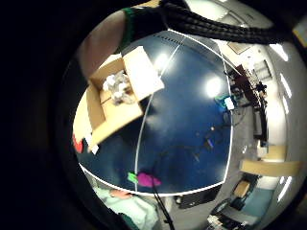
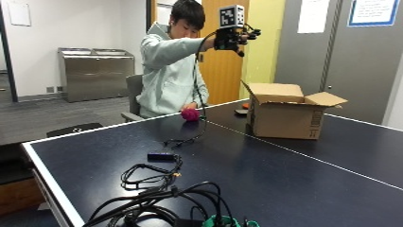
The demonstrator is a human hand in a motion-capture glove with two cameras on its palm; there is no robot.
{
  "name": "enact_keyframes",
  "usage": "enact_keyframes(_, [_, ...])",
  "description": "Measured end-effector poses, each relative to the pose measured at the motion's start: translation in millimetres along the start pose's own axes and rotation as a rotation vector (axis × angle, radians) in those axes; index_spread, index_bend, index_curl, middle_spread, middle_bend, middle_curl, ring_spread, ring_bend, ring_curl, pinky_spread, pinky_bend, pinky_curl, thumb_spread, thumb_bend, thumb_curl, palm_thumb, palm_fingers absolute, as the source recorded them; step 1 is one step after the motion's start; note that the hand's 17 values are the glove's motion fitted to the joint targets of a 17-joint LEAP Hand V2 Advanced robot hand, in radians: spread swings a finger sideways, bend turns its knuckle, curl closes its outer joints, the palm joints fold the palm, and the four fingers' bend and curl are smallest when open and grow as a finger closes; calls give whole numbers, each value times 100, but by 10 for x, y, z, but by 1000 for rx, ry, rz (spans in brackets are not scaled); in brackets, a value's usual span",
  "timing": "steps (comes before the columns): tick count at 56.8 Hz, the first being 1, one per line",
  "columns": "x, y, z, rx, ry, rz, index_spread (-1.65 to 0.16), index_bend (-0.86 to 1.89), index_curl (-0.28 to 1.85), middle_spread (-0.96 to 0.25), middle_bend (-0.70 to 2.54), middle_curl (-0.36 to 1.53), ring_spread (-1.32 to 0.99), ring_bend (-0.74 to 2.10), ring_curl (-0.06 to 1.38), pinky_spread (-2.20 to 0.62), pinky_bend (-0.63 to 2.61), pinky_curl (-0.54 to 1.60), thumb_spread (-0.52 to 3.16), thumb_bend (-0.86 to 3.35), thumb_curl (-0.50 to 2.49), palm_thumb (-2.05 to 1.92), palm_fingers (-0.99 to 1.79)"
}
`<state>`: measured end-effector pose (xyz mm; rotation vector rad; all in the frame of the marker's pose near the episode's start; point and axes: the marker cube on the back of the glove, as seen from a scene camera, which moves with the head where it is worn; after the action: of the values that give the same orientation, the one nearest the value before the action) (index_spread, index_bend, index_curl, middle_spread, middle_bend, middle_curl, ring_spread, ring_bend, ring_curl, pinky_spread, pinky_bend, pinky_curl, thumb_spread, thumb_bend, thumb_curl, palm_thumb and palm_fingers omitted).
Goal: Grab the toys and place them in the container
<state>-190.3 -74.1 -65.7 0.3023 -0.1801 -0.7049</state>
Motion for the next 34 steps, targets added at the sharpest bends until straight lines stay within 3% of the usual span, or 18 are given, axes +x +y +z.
enact_keyframes(3, [168, 164, -9, -10, 123, 333, -15, 7, 16, 9, 8, 30, 3, 18, 29, 4, 101, 38, 120, -2, 53, 28, -37])
enact_keyframes(5, [258, 334, 0, -13, 158, 397, -15, 8, 16, 9, 8, 29, 3, 17, 29, 5, 100, 37, 121, -2, 52, 27, -36])
enact_keyframes(22, [301, 1758, 613, -61, 73, 432, -16, 7, 18, 9, 10, 23, 5, 15, 26, 7, 94, 35, 123, -2, 43, 27, -35])
enact_keyframes(34, [268, 2255, 1701, -283, 55, 322, -16, 6, 16, 10, 11, 20, 6, 16, 25, 8, 94, 35, 122, -3, 39, 19, -33])
